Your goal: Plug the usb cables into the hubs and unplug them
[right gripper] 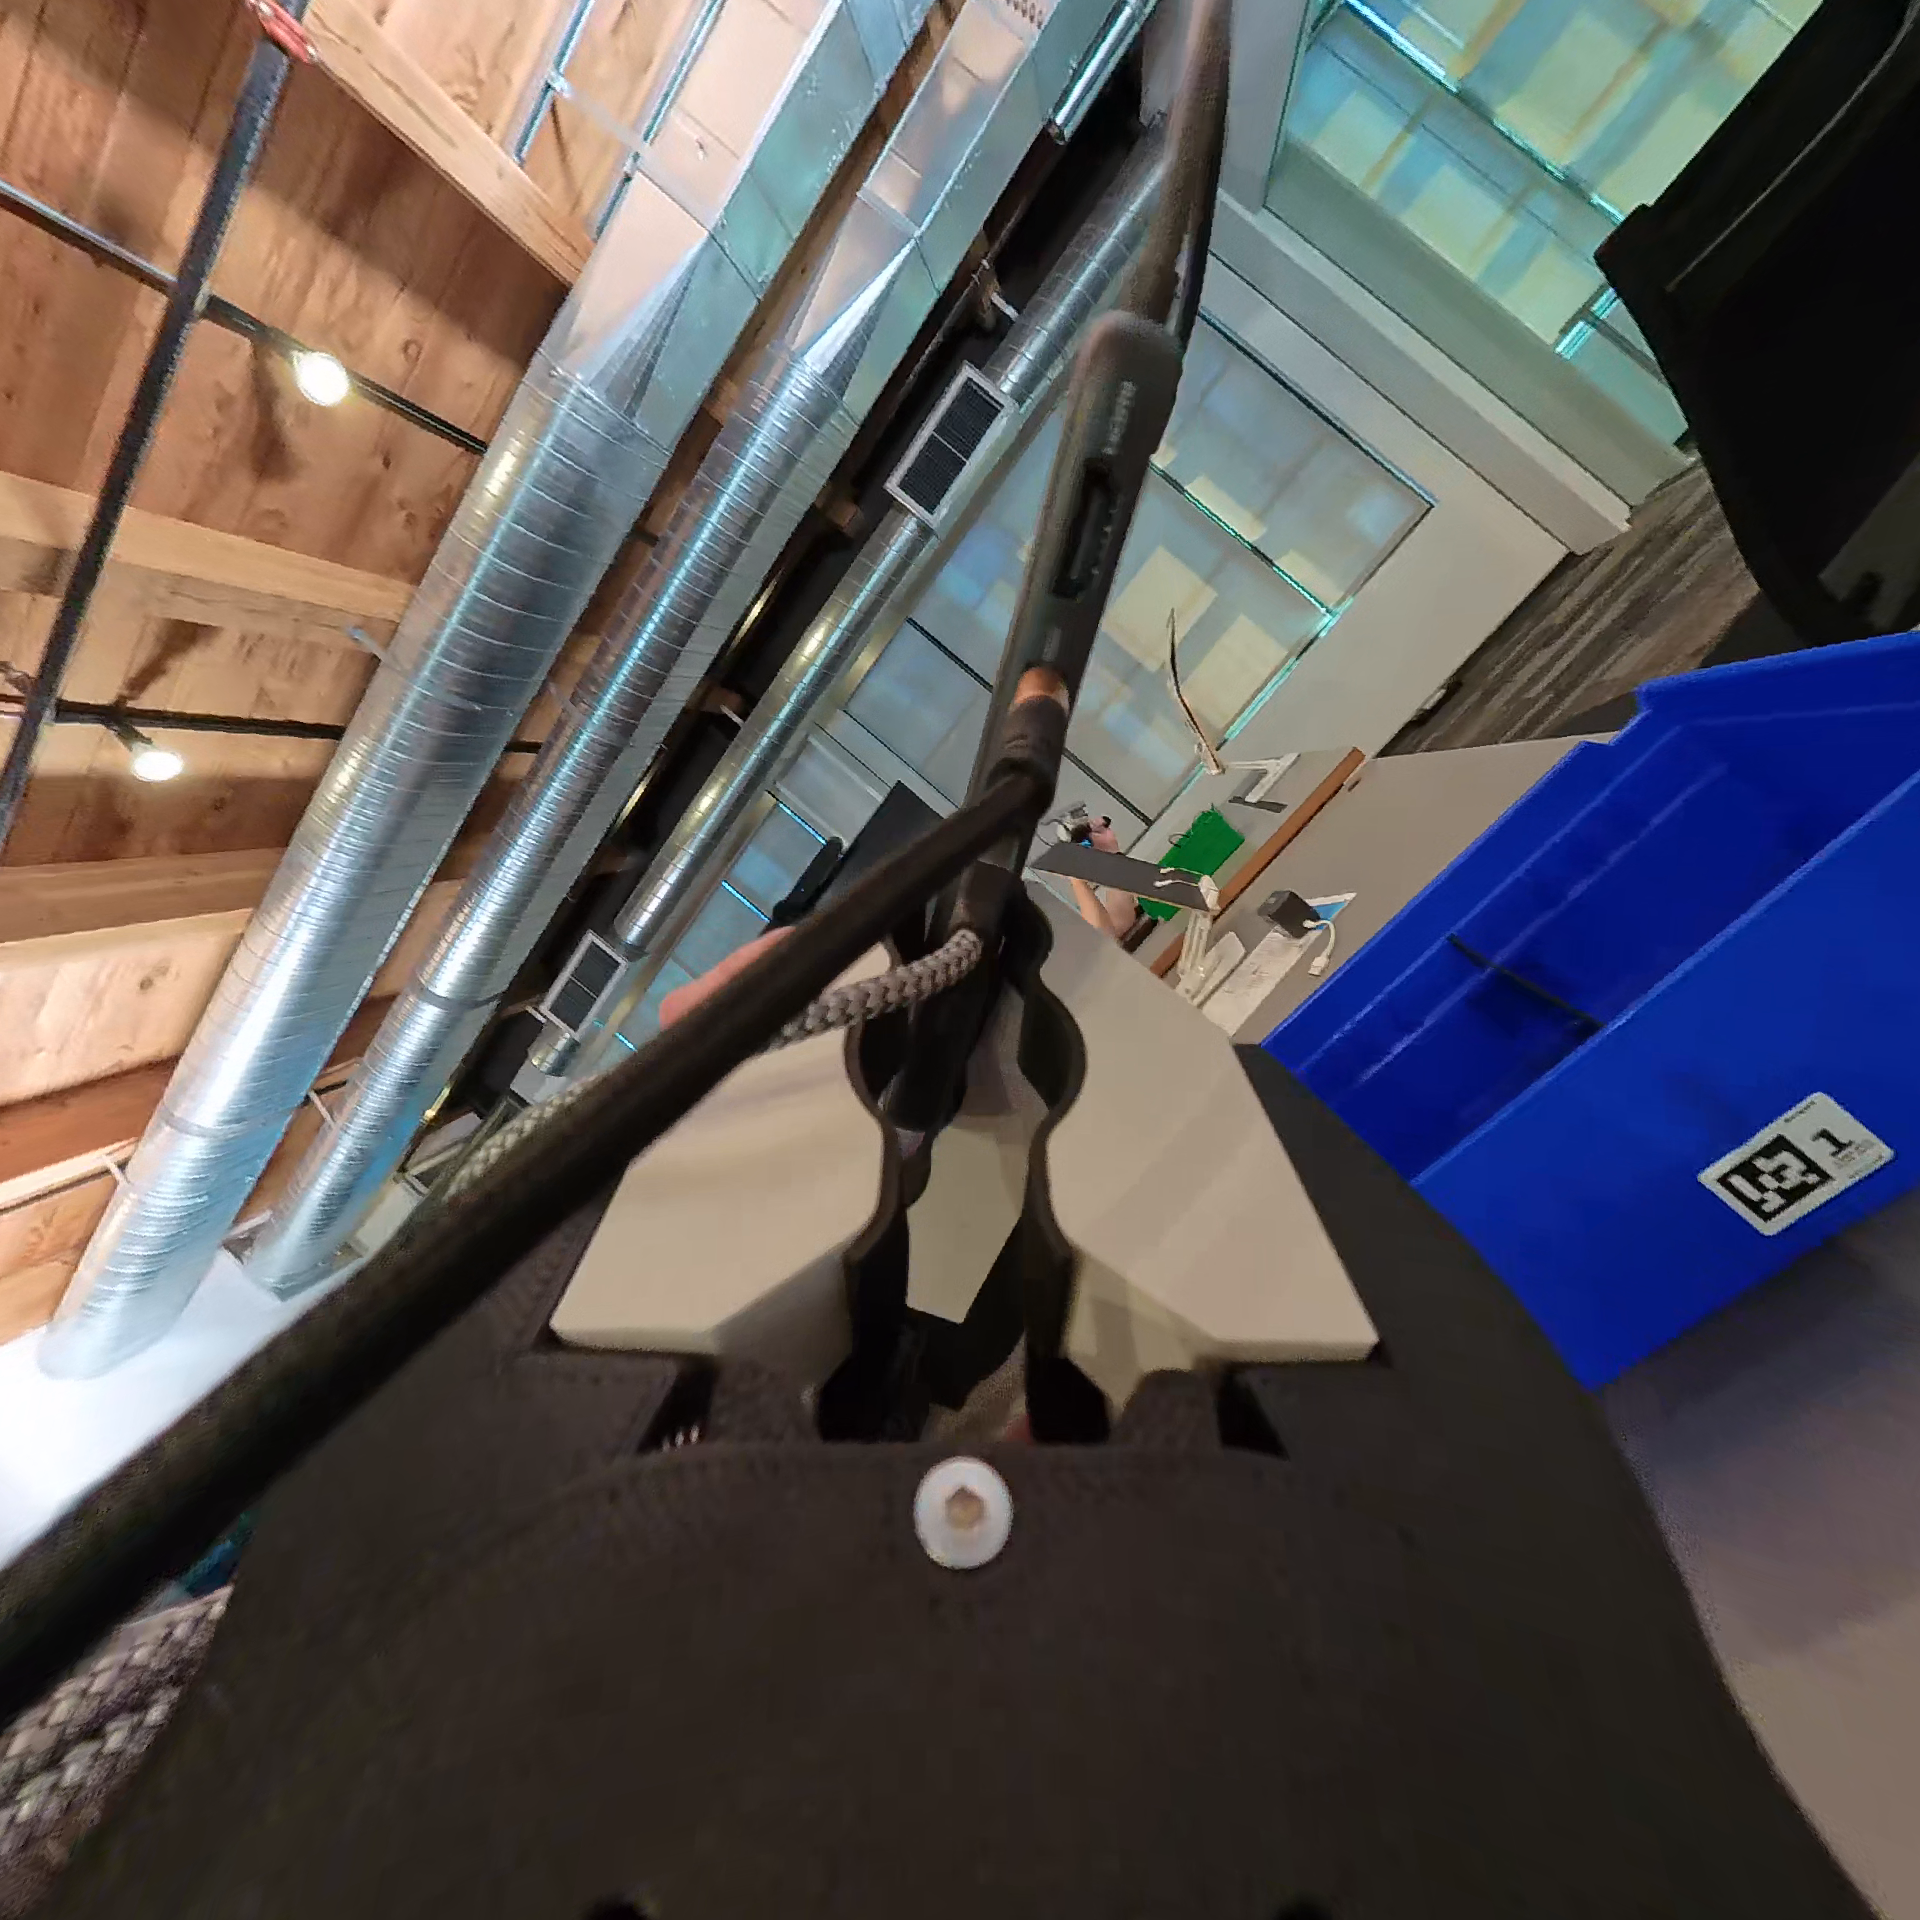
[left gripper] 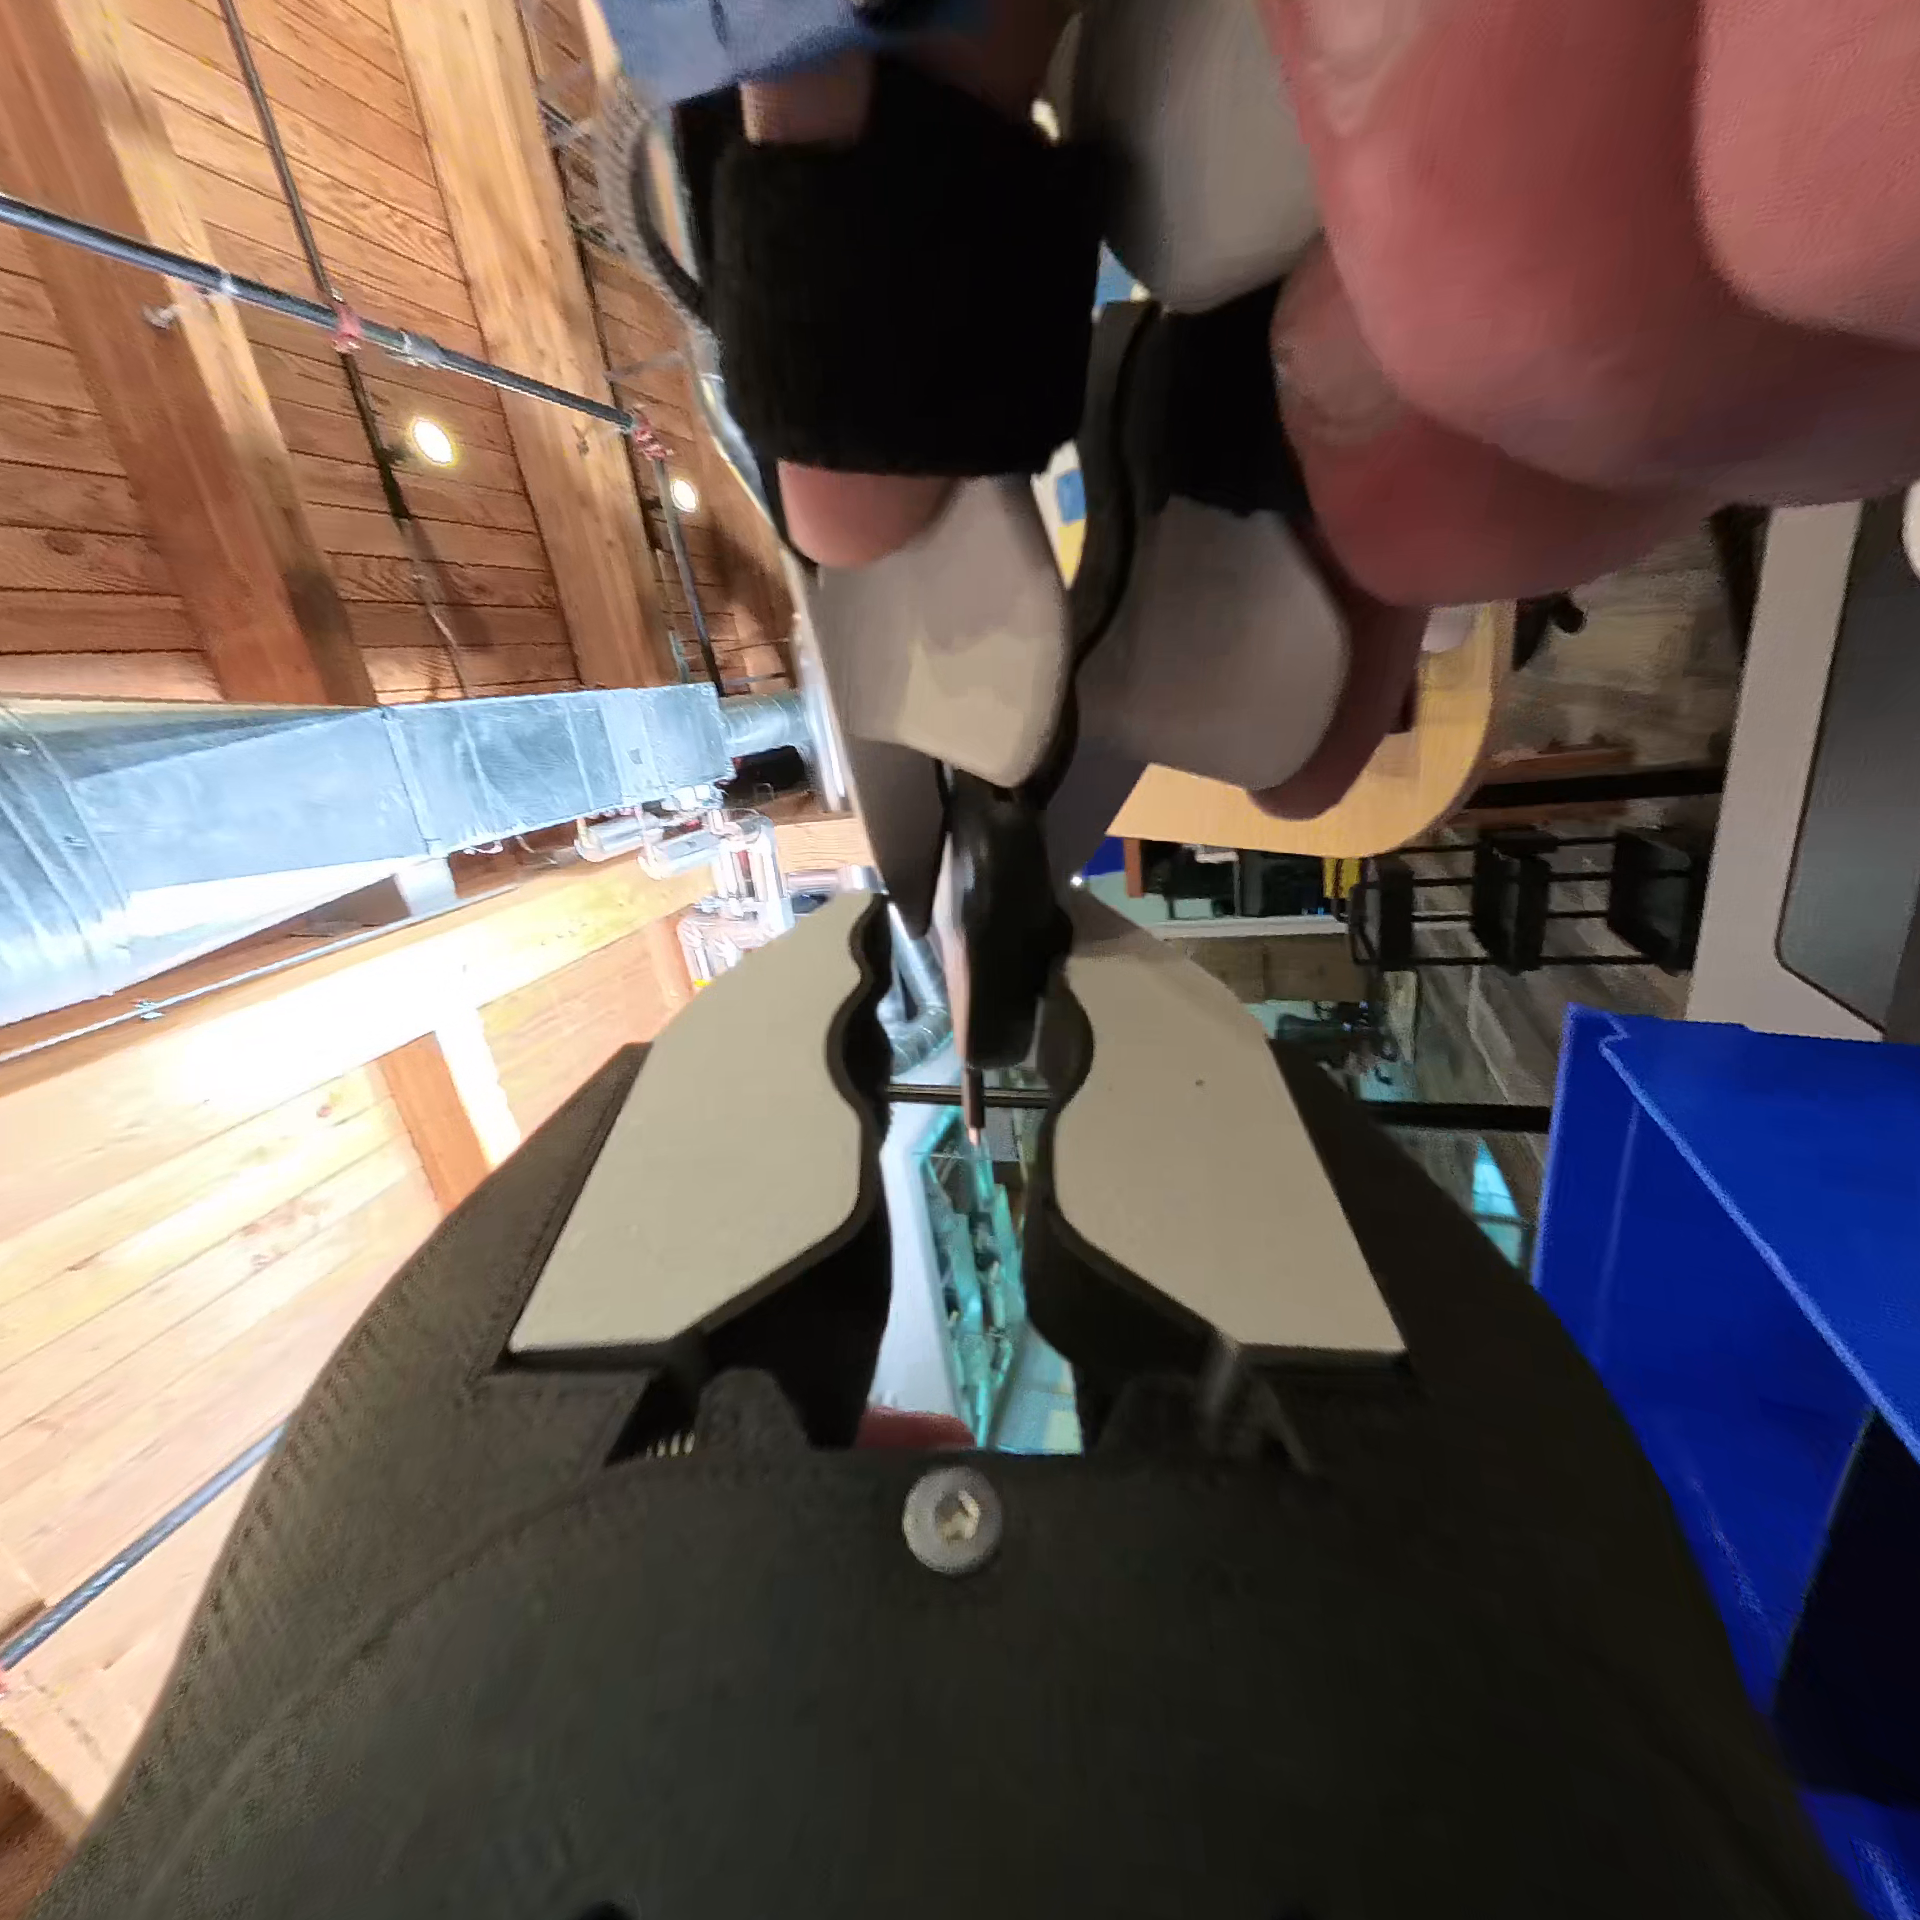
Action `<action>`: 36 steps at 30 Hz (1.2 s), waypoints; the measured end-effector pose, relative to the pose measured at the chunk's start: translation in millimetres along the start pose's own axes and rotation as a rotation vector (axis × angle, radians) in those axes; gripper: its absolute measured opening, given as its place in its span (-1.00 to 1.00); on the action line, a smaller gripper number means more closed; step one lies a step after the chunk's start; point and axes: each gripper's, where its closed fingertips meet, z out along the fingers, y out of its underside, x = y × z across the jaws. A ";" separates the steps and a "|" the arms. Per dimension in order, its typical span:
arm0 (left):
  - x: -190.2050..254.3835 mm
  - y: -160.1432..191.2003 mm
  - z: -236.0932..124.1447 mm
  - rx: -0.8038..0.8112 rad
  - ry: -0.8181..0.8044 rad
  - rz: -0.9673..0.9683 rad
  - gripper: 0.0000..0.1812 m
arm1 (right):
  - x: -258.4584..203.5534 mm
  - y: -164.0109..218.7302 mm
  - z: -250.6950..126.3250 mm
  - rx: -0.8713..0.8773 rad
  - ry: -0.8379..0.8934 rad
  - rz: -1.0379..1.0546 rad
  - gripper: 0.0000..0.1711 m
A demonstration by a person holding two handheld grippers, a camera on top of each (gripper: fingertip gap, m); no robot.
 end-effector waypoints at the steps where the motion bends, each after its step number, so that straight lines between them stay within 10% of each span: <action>1: -3.0 -1.4 -2.0 0.016 -0.022 -0.001 -0.76 | -1.1 -0.1 0.3 0.005 -0.005 0.014 -0.85; 22: -17.8 41.6 -5.8 -0.088 0.169 -0.131 -0.86 | 11.6 1.5 -13.9 -0.172 -0.017 -0.208 -0.32; 36: -31.2 35.8 -49.3 -0.018 0.556 -0.225 -0.86 | -12.9 -10.9 -28.2 -0.210 0.382 -1.885 -0.53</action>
